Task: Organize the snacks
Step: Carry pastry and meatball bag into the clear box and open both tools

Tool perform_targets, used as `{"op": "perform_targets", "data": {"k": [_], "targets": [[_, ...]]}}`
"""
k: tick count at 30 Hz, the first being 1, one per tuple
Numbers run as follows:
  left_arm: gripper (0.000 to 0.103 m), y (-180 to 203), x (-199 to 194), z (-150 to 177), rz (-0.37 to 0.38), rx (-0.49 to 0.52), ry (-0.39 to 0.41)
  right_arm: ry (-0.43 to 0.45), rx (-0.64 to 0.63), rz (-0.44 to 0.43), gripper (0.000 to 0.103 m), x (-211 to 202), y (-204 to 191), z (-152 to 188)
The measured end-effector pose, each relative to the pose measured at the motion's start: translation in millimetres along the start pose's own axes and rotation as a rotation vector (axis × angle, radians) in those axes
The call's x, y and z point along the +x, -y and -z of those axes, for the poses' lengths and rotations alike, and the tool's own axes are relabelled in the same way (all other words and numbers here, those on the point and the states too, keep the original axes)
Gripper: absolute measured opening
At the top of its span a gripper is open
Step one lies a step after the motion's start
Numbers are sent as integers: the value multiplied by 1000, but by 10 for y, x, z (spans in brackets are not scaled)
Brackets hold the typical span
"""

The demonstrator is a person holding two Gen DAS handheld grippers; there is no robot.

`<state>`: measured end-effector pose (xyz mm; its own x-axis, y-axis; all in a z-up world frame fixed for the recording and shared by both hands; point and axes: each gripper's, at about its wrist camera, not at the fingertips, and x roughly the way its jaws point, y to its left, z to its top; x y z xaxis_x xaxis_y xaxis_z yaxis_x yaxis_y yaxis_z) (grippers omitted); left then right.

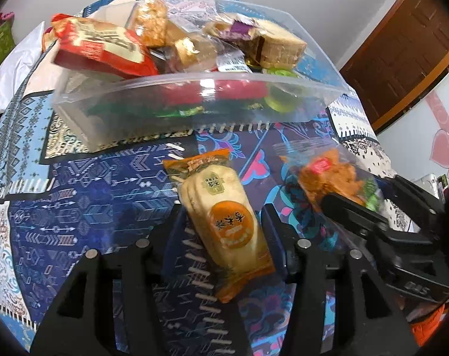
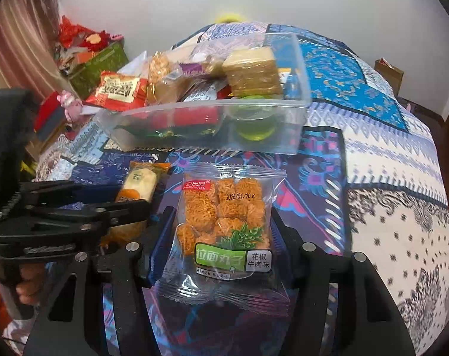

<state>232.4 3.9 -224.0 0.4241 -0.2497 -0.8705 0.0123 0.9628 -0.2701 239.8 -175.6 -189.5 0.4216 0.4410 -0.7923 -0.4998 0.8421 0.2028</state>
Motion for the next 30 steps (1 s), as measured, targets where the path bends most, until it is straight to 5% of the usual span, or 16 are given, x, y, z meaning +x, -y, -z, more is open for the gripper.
{"op": "perform_targets", "data": {"k": [5,7,12,30], "targets": [[51,94,67,-9,-42,42,25,16,19,-7,56,-74,55,26],[40,116,85,-13,-24,41,39,23,27,-14,56,-94,51,30],[37,91,77,10,-20,25,47,38,21,-27,56,-149,12,35],[37,-6,-831,-128,0,32,243,155,-34,-40,56,-379,-185,-379]]}}
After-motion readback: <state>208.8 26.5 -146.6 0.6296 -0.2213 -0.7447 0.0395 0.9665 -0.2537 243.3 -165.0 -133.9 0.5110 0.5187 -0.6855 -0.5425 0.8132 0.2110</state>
